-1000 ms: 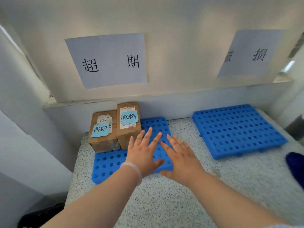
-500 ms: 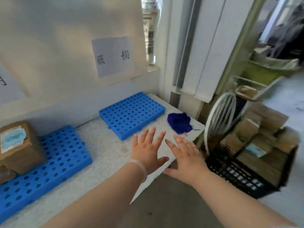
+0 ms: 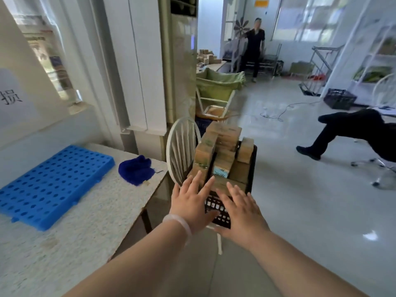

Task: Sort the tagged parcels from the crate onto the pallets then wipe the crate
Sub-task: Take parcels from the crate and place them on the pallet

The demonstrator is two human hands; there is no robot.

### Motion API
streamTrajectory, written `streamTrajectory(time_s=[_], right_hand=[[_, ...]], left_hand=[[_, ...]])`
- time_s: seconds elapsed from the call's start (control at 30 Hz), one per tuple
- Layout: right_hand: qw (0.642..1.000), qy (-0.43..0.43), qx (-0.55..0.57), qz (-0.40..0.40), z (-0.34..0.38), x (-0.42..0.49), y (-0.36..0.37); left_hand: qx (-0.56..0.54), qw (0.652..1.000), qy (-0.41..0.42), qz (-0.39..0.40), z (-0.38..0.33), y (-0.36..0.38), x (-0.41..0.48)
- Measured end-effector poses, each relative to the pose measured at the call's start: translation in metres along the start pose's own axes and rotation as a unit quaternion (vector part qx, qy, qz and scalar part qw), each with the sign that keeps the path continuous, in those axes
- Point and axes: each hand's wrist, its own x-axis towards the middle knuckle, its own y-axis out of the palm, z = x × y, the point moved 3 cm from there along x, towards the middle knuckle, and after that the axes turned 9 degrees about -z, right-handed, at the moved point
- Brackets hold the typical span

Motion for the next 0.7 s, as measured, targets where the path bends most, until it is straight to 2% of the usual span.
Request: streamTrajectory(time_s=[0.27, 0.53, 0.7], right_hand=[[0.997, 0.074, 0.009, 0.016, -0.038, 0.038, 0.007], [0.99, 0.127, 0.045, 0.028, -0.044, 0.162, 0.021], [0.981, 0.165, 0.092, 0.047, -0.047, 0.235, 0.043]], left_hand=[[-0.024, 0.999, 0.024, 0.041, -0.002, 0.034, 0.062], [-0.049, 0.997, -0.002, 0.056, 0.063, 0.056, 0.176], [-0.057, 0.994, -0.014, 0.092, 0.101, 0.077, 0.239]])
